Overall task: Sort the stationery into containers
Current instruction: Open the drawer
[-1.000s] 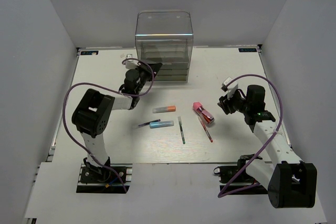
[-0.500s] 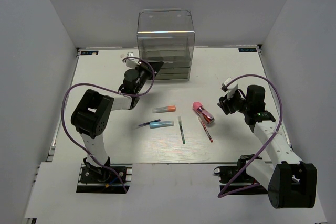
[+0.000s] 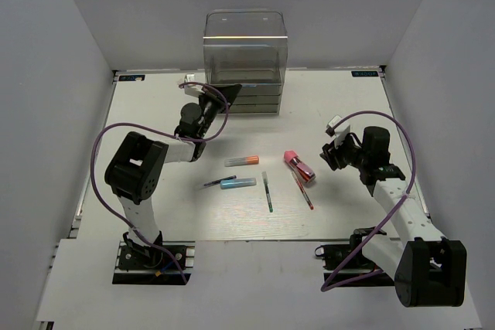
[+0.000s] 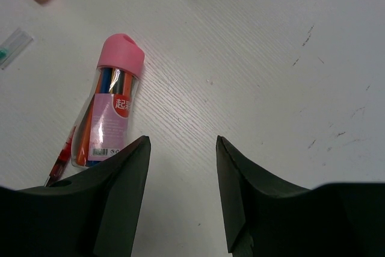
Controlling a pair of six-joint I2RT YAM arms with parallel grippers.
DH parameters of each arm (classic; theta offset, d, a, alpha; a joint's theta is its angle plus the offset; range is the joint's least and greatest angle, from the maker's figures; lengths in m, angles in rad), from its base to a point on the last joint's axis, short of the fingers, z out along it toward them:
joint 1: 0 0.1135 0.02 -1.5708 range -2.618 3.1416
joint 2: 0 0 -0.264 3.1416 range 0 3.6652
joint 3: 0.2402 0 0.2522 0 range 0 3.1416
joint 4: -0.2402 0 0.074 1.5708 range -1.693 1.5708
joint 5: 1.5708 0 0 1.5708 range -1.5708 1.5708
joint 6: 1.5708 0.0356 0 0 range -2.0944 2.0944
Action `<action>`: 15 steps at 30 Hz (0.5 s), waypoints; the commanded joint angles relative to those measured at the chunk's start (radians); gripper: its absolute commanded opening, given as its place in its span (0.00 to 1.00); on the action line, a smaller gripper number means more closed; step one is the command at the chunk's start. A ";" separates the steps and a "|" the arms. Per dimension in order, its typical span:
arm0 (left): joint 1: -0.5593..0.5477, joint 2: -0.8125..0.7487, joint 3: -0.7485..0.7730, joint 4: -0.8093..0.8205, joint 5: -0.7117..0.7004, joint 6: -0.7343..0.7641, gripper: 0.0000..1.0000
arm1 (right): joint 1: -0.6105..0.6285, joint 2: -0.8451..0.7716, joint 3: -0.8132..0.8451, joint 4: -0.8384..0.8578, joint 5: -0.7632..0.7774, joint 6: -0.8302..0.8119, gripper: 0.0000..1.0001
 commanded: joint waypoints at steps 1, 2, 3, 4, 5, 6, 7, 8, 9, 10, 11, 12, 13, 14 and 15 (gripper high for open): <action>-0.002 -0.059 0.017 0.109 -0.031 0.025 0.27 | 0.001 -0.020 -0.008 0.026 -0.014 0.008 0.54; -0.002 -0.049 0.027 0.118 -0.031 0.025 0.29 | 0.001 -0.021 -0.005 0.026 -0.014 0.008 0.54; -0.002 -0.049 0.027 0.127 -0.031 0.016 0.33 | 0.002 -0.021 -0.006 0.024 -0.014 0.008 0.54; -0.002 -0.039 0.036 0.127 -0.040 0.015 0.37 | 0.001 -0.023 -0.005 0.024 -0.015 0.008 0.54; -0.002 -0.039 0.036 0.140 -0.040 0.015 0.38 | -0.001 -0.021 -0.005 0.024 -0.012 0.008 0.54; -0.002 -0.039 0.047 0.140 -0.040 0.015 0.40 | -0.001 -0.021 -0.003 0.021 -0.012 0.006 0.54; -0.002 -0.039 0.047 0.149 -0.050 0.015 0.42 | 0.002 -0.024 -0.005 0.021 -0.014 0.006 0.54; -0.002 -0.030 0.047 0.149 -0.050 0.015 0.45 | 0.002 -0.021 -0.005 0.021 -0.011 0.006 0.54; -0.002 -0.029 0.047 0.149 -0.050 0.015 0.47 | -0.001 -0.024 -0.003 0.022 -0.011 0.003 0.54; -0.002 -0.029 0.056 0.159 -0.060 0.015 0.48 | 0.001 -0.023 -0.005 0.025 -0.011 0.005 0.54; -0.002 -0.029 0.056 0.160 -0.060 0.015 0.49 | 0.001 -0.021 -0.005 0.024 -0.012 0.005 0.54; -0.002 -0.019 0.056 0.160 -0.070 0.015 0.51 | 0.001 -0.021 -0.006 0.022 -0.011 0.005 0.54; -0.002 -0.019 0.056 0.181 -0.070 0.015 0.51 | 0.001 -0.021 -0.006 0.024 -0.012 0.005 0.54; -0.002 -0.019 0.056 0.190 -0.079 0.015 0.52 | 0.001 -0.020 -0.006 0.022 -0.012 0.003 0.54; -0.002 -0.019 0.056 0.190 -0.079 0.015 0.52 | 0.002 -0.021 -0.005 0.024 -0.012 0.003 0.54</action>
